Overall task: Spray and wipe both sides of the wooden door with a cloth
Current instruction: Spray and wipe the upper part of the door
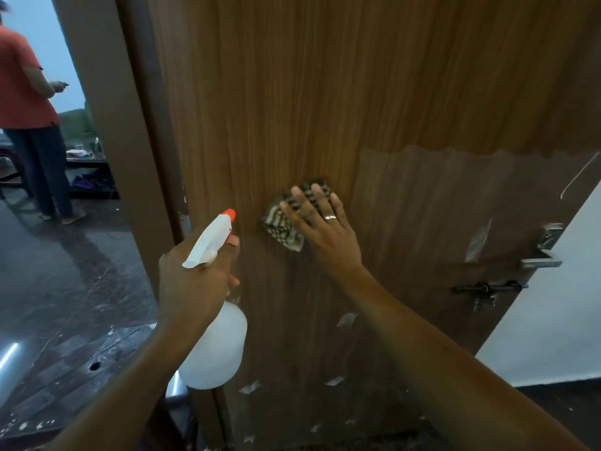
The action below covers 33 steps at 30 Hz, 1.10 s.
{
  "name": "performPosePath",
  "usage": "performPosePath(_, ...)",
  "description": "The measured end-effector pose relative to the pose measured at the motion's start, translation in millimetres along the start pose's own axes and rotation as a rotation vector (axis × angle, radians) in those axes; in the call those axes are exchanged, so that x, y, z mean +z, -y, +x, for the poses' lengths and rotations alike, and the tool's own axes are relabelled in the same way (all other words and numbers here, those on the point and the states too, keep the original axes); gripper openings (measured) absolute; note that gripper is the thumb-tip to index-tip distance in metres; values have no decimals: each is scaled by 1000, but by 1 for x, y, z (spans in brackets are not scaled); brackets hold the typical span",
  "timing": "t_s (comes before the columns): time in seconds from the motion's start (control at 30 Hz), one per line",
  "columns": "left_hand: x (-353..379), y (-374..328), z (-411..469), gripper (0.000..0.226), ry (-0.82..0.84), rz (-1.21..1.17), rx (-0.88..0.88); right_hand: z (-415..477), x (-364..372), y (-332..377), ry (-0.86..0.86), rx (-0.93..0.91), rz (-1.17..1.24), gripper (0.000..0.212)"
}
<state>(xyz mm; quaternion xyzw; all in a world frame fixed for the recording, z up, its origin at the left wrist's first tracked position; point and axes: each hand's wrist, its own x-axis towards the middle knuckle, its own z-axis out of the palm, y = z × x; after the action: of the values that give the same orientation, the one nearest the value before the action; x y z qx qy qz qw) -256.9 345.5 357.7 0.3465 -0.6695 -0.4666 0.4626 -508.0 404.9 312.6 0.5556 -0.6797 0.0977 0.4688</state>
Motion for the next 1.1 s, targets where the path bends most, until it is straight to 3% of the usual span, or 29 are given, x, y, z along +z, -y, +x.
performPosePath(0.07, 8, -2, -6, 59, -8, -5, -7, -24, -2, -21, 65, 91, -4, 89)
performPosePath(0.17, 17, 0, -17, 71, -40, -34, -21, -25, -20, -52, 15, 360, 79, 64)
performPosePath(0.27, 28, 3, -23, 78, -65, -38, -19, 8, -33, -68, -106, 484, 152, 60)
performPosePath(0.37, 41, 2, -26, 90, -59, -64, -37, 25, -30, -66, -152, 337, 134, 62)
performPosePath(0.47, 58, -3, -32, 71, -72, -32, -23, 0, -14, -70, -60, 17, 72, 63)
performPosePath(0.53, 69, -9, -37, 63, -73, -40, -35, -28, -7, -80, -19, -60, 38, 61)
performPosePath(0.6, 81, -15, -44, 54, -77, -30, -35, -52, -5, -96, -7, -1, 35, 65)
performPosePath(0.7, 95, -24, -57, 35, -122, -17, -1, -67, -18, -129, -8, 229, 76, 73)
performPosePath(0.83, 109, -29, -71, 33, -115, -18, -8, -23, -48, -151, -108, 521, 219, 65)
performPosePath(0.9, 115, -32, -72, 35, -102, -18, -18, 0, -53, -141, -163, 498, 215, 64)
performPosePath(0.97, 121, -36, -73, 41, -82, -19, -12, 0, -43, -132, -166, 343, 180, 66)
performPosePath(1.03, 128, -42, -74, 50, -54, -29, 0, -22, -31, -129, -111, 205, 139, 67)
performPosePath(1.1, 135, -44, -73, 49, -18, -31, 6, -53, -20, -129, -40, 193, 114, 69)
